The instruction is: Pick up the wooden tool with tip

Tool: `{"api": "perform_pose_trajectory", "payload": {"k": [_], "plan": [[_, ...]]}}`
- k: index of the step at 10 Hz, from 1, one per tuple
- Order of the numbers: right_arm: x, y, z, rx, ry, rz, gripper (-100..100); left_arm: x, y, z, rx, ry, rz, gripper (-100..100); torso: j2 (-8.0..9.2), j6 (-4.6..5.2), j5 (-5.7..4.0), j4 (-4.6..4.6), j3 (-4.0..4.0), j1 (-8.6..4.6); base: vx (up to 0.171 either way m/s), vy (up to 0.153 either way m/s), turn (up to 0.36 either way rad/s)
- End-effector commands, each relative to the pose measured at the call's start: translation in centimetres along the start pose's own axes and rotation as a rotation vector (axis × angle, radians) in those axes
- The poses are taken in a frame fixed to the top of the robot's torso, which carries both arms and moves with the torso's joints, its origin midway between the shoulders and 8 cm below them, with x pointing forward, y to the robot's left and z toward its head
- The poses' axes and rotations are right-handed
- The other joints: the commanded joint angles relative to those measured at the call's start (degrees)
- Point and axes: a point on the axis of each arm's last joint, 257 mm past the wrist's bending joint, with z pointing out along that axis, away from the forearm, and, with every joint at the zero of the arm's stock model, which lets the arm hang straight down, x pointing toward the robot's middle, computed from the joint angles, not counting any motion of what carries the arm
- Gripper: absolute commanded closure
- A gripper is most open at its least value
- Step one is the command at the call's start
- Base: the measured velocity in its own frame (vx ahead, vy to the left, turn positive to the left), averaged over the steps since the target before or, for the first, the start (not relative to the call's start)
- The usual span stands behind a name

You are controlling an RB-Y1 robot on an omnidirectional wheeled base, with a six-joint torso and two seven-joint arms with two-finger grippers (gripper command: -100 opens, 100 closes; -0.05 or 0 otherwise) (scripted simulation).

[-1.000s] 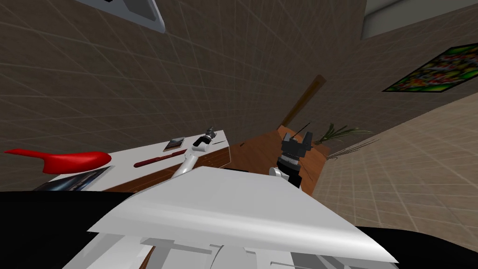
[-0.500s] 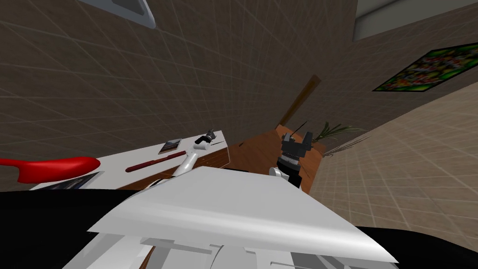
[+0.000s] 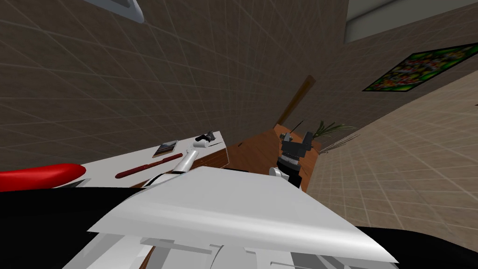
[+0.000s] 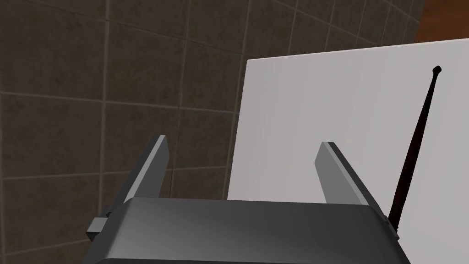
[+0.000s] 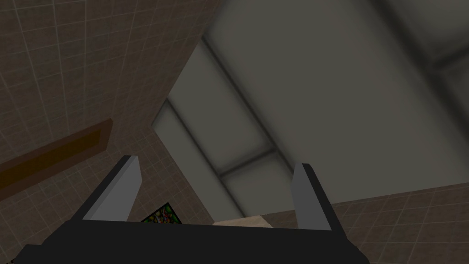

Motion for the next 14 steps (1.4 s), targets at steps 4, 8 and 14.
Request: {"api": "perform_pose_trajectory", "payload": {"k": [4,8,14], "plan": [[0.0,0.0,0.0,0.0,0.0,0.0,0,-1.5,2.2,0.7,-0.098,-0.046,-0.025,-100,0.02,0.0,0.0,0.01,0.02,0.01,0.015,0.001,-0.027],[0.0,0.0,0.0,0.0,0.0,0.0,0,-3.7,4.9,1.4,-0.235,-0.111,-0.066,-100,-0.01,0.01,0.0,0.01,0.0,0.03,0.024,0.005,-0.053],[0.0,0.0,0.0,0.0,0.0,0.0,0,-6.6,9.0,1.1,-0.44,-0.208,-0.124,-100,0.0,0.0,0.01,0.01,0.0,0.07,0.026,0.013,-0.042]]}}
